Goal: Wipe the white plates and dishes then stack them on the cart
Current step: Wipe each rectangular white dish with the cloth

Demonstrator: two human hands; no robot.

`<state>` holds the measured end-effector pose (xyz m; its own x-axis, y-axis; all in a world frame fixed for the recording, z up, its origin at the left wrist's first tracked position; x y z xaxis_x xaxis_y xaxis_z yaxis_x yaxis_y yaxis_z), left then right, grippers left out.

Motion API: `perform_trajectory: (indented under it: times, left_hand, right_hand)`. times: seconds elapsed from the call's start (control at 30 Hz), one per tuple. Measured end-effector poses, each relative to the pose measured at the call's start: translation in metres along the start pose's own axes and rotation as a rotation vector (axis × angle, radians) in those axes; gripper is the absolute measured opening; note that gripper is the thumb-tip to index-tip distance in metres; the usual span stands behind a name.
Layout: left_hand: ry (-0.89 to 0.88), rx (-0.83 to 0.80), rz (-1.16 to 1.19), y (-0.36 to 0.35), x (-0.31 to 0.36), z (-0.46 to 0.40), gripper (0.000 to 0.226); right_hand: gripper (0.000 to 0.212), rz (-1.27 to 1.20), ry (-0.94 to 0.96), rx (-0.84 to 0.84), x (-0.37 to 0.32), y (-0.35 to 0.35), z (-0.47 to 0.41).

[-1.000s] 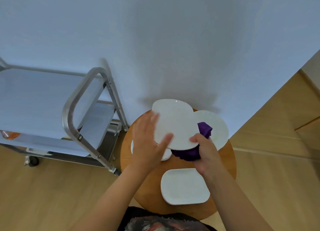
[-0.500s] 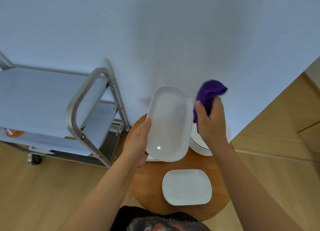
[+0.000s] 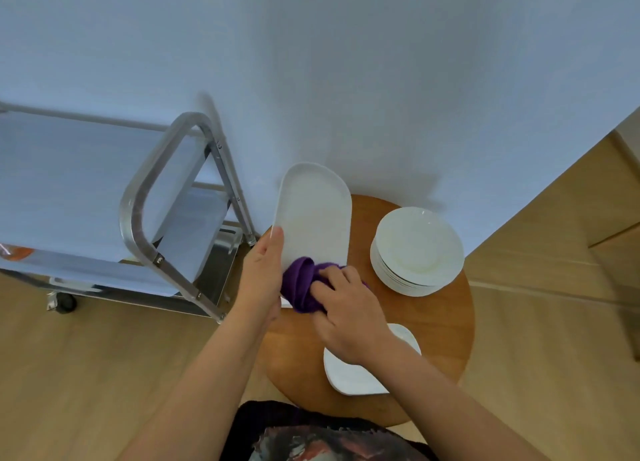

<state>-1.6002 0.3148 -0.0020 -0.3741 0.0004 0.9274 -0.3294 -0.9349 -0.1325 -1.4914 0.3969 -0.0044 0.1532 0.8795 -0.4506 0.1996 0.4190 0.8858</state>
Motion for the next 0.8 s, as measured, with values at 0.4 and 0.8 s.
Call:
perform_trajectory:
  times: [0.4,0.8]
  left_hand:
    - [0.580,0.310,0.258,0.024,-0.128,-0.058,0.043]
    - [0.830,0.574,0.187,-0.026,-0.183,-0.061,0.041]
  right_hand:
    - [0.010,-0.676,-1.020,0.103,0.084,-0.058,0.002]
    - [0.012,-0.851,-1.298,0.275,0.108,-0.091,0.013]
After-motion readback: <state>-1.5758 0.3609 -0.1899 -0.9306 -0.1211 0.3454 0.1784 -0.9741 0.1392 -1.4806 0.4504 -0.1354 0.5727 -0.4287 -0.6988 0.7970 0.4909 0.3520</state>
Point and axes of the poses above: each hand's wrist, its own z-axis away from the middle knuckle, its own y-axis out of the back of the hand, x = y × z, the point moved 2 cm from there along -z, towards the middle knuckle, and after that the axes turned 2 degrees about x, right-handed, at the moved point
